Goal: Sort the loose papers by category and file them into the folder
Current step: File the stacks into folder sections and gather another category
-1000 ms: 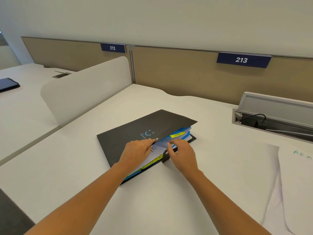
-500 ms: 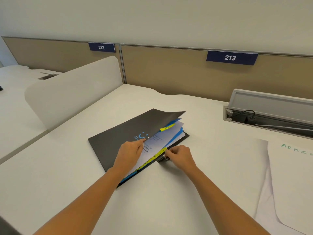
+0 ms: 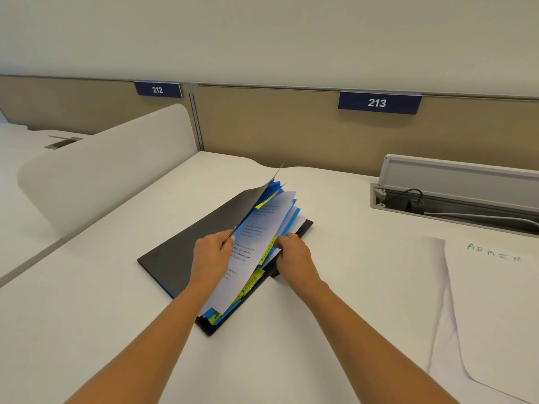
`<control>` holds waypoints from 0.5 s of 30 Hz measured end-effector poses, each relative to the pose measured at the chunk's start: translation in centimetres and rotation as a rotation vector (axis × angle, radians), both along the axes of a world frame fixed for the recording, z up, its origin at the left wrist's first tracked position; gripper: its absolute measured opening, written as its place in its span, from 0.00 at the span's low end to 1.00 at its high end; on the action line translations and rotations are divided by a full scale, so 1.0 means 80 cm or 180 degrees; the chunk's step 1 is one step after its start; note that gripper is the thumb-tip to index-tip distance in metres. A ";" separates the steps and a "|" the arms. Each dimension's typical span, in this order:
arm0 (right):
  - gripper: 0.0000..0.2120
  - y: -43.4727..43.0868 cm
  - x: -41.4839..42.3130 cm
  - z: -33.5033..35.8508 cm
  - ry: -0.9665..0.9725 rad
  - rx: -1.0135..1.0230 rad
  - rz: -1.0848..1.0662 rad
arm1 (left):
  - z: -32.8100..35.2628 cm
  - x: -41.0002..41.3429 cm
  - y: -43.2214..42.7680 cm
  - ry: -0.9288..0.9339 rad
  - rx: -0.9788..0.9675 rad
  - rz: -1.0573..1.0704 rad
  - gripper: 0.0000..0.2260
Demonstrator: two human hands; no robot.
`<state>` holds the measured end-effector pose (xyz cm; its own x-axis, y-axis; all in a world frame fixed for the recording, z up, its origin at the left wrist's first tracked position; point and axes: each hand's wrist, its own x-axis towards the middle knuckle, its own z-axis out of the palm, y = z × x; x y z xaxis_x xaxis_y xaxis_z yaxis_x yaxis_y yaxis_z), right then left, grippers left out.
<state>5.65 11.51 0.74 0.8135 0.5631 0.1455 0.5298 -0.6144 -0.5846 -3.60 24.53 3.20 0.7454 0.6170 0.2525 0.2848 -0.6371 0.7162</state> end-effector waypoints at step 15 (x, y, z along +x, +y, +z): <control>0.27 0.026 -0.004 0.025 0.1020 0.0727 -0.0654 | 0.012 0.002 -0.003 -0.0071 -0.0172 0.0034 0.12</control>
<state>5.33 13.55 2.72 0.9294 0.3677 -0.0304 0.1801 -0.5240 -0.8325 -3.46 24.27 4.20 0.7332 0.6381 0.2351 0.2750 -0.5943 0.7557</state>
